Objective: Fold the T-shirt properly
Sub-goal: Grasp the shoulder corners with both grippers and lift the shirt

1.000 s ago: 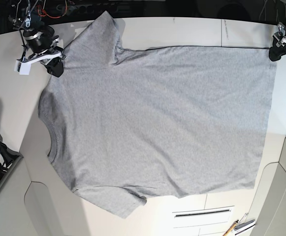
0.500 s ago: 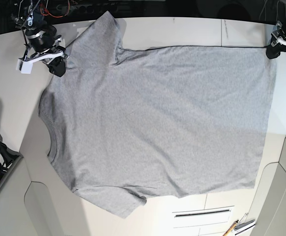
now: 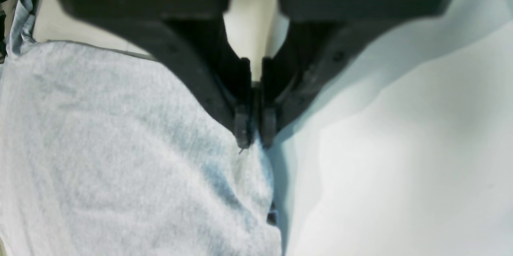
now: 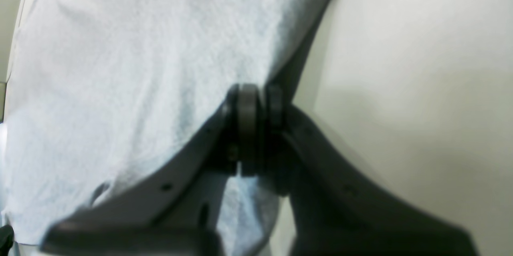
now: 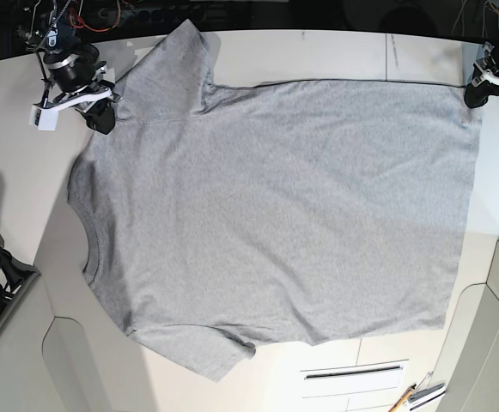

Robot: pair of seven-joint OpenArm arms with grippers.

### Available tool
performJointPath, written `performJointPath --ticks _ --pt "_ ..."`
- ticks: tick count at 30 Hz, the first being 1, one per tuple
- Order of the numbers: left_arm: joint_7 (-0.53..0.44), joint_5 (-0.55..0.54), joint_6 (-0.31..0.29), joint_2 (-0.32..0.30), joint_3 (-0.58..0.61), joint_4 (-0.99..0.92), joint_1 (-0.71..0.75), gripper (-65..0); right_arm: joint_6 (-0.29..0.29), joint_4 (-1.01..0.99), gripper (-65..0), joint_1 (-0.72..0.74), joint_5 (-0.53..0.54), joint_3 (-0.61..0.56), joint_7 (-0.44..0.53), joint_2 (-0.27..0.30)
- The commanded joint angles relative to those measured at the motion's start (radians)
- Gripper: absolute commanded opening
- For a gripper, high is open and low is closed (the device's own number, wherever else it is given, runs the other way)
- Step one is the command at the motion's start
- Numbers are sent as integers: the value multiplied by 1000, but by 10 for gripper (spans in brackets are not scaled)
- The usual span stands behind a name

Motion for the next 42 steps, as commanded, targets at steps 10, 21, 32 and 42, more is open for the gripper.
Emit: performJointPath --ticks 10,21,32,42 --pt "38 -47 -53 -18 -17 40 27 -650 12 113 -650 -116 -36 11 -29 3" --pt "72 -127 -53 -14 -134 188 219 -650 13 293 -650 -305 -70 16 -37 39" --pt "201 -336 -117 41 -267 244 325 -650 14 475 -650 -439 -70 38 -67 38" --pt "202 -337 -117 40 -270 244 189 -650 33 506 -650 -261 -154 12 -66 38"
